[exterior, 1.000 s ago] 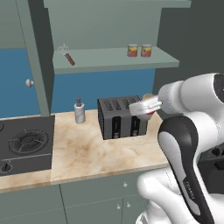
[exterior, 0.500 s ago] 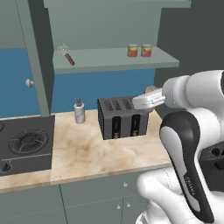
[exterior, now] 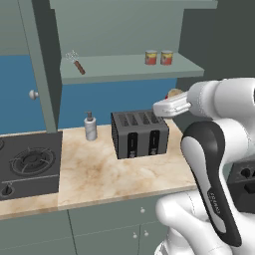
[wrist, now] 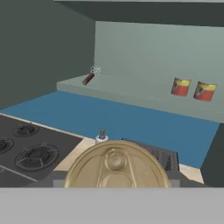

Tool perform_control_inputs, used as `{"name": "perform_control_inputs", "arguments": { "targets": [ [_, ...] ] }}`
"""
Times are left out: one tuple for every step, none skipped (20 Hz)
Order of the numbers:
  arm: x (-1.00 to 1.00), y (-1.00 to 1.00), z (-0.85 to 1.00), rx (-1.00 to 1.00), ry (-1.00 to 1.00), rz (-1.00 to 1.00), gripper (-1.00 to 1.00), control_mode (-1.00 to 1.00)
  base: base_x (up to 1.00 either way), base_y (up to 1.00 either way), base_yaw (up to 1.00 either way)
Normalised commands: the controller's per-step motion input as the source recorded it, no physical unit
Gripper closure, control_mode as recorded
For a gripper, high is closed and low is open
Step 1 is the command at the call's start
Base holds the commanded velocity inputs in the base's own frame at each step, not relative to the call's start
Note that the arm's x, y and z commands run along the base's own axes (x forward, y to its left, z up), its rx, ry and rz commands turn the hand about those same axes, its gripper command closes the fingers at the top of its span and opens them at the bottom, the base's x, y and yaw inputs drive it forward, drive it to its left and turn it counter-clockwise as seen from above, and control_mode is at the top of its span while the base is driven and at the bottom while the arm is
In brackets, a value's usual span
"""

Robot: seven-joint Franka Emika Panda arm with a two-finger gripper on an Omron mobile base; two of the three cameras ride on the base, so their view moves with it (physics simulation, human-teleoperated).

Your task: Pick the cans from the counter and place them in their designated side in the cabinet.

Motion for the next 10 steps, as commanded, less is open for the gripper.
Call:
{"name": "perform_control_inputs", "arguments": {
  "targets": [
    [0.25, -0.06, 0.09, 0.00, -0.03, 0.00, 1.00, -1.00, 0.00, 0.00, 0.00],
    [0.25, -0.08, 0.09, 0.00, -0.03, 0.00, 1.00, -1.00, 0.00, 0.00, 0.00],
    [0.24, -0.08, 0.11, 0.00, -0.04, 0.00, 1.00, -1.00, 0.00, 0.00, 0.00],
    [0.23, -0.09, 0.13, 0.00, -0.04, 0.00, 1.00, -1.00, 0.00, 0.00, 0.00],
    [0.20, -0.09, 0.15, 0.00, -0.04, 0.00, 1.00, -1.00, 0.00, 0.00, 0.00],
    [0.20, -0.11, 0.14, 0.00, -0.04, 0.00, 1.00, -1.00, 0.00, 0.00, 0.00],
    [0.18, -0.12, 0.13, 0.00, -0.04, 0.00, 1.00, -1.00, 0.00, 0.00, 0.00],
    [0.23, -0.07, 0.10, 0.00, -0.03, 0.00, 1.00, -1.00, 0.00, 0.00, 0.00],
    [0.23, -0.05, 0.08, 0.00, -0.03, 0.00, 1.00, -1.00, 0.00, 0.00, 0.00],
    [0.23, -0.09, 0.07, 0.00, -0.04, 0.00, 1.00, -1.00, 0.00, 0.00, 0.00]
  ]
}}
